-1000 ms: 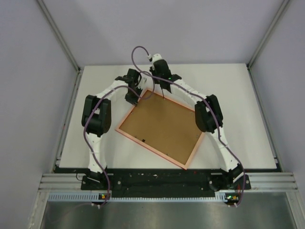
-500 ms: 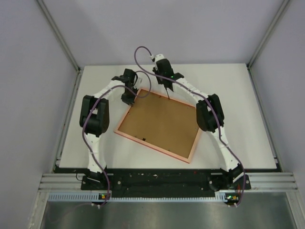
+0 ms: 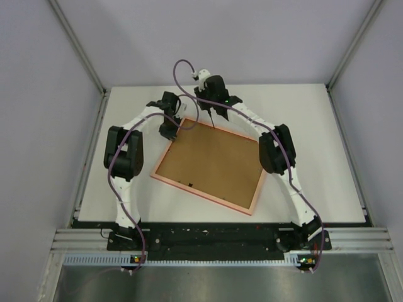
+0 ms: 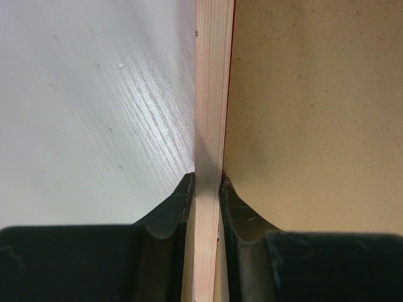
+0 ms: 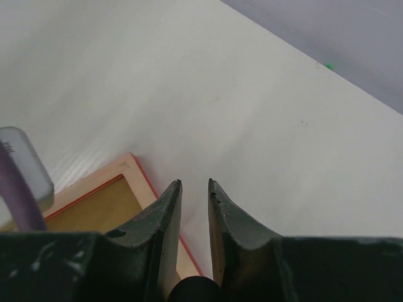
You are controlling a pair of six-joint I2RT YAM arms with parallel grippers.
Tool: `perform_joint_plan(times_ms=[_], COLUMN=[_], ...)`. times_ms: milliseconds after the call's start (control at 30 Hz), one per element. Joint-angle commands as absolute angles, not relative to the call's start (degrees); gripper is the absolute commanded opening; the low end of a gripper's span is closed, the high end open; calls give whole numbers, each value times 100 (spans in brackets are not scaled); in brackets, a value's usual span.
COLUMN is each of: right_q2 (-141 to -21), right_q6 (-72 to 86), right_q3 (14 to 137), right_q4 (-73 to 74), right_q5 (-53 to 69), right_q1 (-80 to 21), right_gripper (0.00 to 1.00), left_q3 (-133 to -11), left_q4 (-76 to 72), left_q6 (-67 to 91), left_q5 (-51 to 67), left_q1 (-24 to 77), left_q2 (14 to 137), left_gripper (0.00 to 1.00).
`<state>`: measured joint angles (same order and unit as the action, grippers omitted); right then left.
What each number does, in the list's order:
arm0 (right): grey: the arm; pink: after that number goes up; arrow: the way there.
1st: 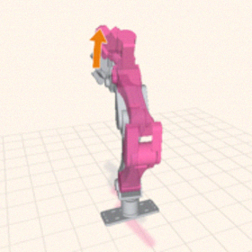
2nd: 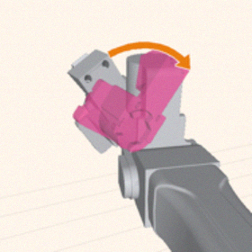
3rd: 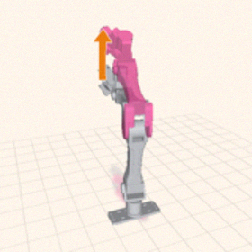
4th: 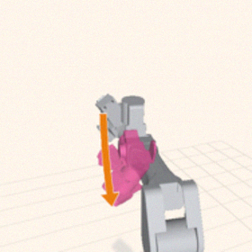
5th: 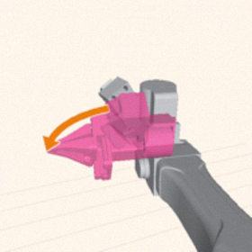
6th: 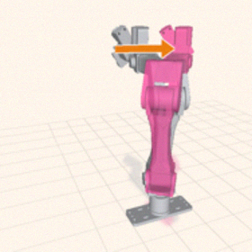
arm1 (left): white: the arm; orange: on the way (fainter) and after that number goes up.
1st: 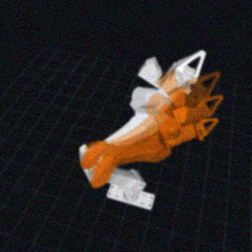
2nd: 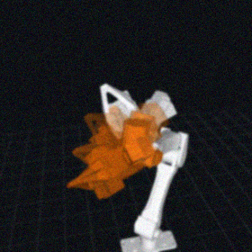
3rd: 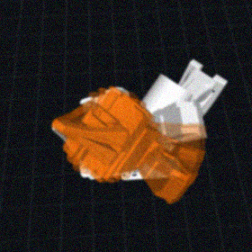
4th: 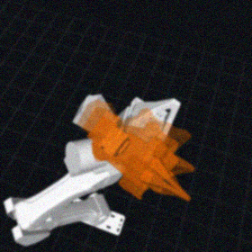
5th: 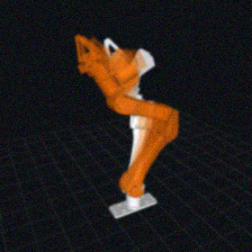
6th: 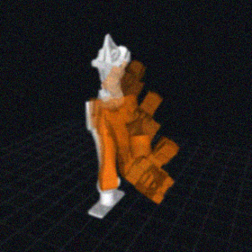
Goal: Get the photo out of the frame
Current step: Release the photo frame item from the photo frame.
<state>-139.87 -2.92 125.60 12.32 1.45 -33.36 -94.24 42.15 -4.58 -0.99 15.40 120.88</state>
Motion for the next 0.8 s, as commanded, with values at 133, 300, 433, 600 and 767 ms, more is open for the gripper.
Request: perform_joint_plan(times_ms=[133,300,433,600,767], right_q2=[-13852,-13913,-13974,-14036,-14106], right_q6=[-44,140,307,457,632], right_q3=[12824,12832,12832,12814,12806], right_q4=[528,299,229,246,255], right_q5=[1291,1345,880,791,660], right_q1=[-3393,-3393,-3410,-3401,-3410], right_gripper=[0,0,0,0,0], left_q3=[-9316,-9334,-9316,-9334,-9343], left_q4=[4456,4482,4500,4535,4544], left_q6=[-369,-387,-369,-387,-369], left_q5=[176,97,79,70,53], left_q1=[1582,1582,1582,1582,1582], left_q2=[11839,11795,11769,11751,11733], left_gripper=[0,0,0,0,0])
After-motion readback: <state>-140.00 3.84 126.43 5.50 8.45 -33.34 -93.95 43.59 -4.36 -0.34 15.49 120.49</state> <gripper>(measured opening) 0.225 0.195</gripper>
